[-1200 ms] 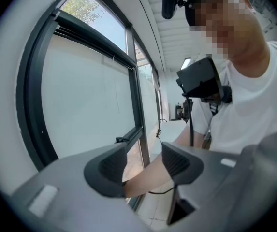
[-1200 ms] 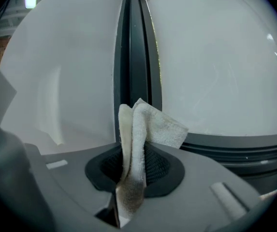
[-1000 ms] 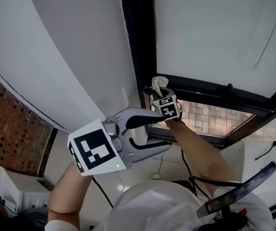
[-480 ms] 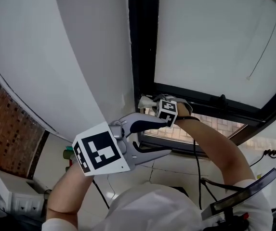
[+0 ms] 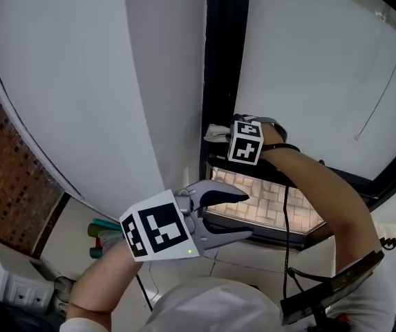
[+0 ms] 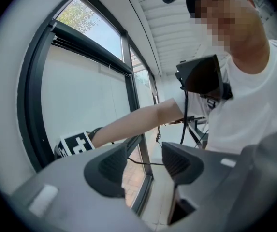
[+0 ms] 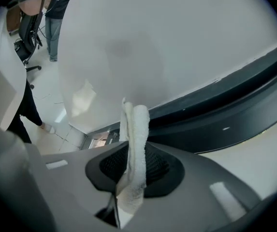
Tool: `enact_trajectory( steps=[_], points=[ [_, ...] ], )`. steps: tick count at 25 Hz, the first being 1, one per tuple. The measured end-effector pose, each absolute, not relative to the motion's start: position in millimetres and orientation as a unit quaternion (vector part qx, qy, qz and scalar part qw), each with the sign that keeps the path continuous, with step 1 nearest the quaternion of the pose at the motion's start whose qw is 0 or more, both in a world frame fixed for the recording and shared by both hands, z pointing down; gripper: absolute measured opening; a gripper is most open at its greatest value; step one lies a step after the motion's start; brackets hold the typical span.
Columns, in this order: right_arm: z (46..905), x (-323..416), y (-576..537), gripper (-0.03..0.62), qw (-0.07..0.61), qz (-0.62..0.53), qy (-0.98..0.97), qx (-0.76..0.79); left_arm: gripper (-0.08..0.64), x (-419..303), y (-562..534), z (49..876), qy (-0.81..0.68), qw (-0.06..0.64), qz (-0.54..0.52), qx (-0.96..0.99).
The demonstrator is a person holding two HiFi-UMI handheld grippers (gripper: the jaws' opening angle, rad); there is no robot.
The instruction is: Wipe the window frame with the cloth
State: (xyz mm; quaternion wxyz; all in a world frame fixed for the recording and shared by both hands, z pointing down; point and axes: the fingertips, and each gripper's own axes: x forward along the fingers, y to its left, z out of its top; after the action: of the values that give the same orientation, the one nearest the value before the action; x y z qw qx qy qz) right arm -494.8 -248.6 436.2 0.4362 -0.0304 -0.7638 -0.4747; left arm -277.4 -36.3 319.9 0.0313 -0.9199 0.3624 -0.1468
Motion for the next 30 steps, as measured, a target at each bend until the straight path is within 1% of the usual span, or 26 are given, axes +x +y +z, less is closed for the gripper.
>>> enact_trajectory(
  steps=[4,9,17,23,27,30],
  points=[
    [375.0,-500.0,-252.4,0.071,0.421,-0.501,-0.756,-0.017,0.244,-277.4,-38.8,318.4,0.360,0.042,-0.150,-0.920],
    [292.3,-499.9,-254.2,0.071,0.398,-0.504,-0.766,0.011,0.244,-272.4,-36.9,312.9,0.350,0.051,-0.155,-0.923],
    [117.5,-495.5,-259.1,0.071,0.317,-0.514,-0.791,0.097,0.244,-259.5,-33.5,310.7,0.340,0.059,-0.155,-0.926],
    [6.0,-493.0,-261.2,0.071,0.249,-0.535,-0.789,0.170,0.244,-259.2,-30.8,312.4,0.344,0.057,-0.149,-0.925],
    [-41.8,-489.7,-256.4,0.071,0.193,-0.543,-0.790,0.211,0.244,-261.9,-29.8,315.0,0.348,0.052,-0.147,-0.924],
    [-47.7,-483.5,-237.6,0.071,0.167,-0.554,-0.787,0.213,0.244,-261.7,-23.3,312.9,0.350,0.055,-0.146,-0.924]
  ],
)
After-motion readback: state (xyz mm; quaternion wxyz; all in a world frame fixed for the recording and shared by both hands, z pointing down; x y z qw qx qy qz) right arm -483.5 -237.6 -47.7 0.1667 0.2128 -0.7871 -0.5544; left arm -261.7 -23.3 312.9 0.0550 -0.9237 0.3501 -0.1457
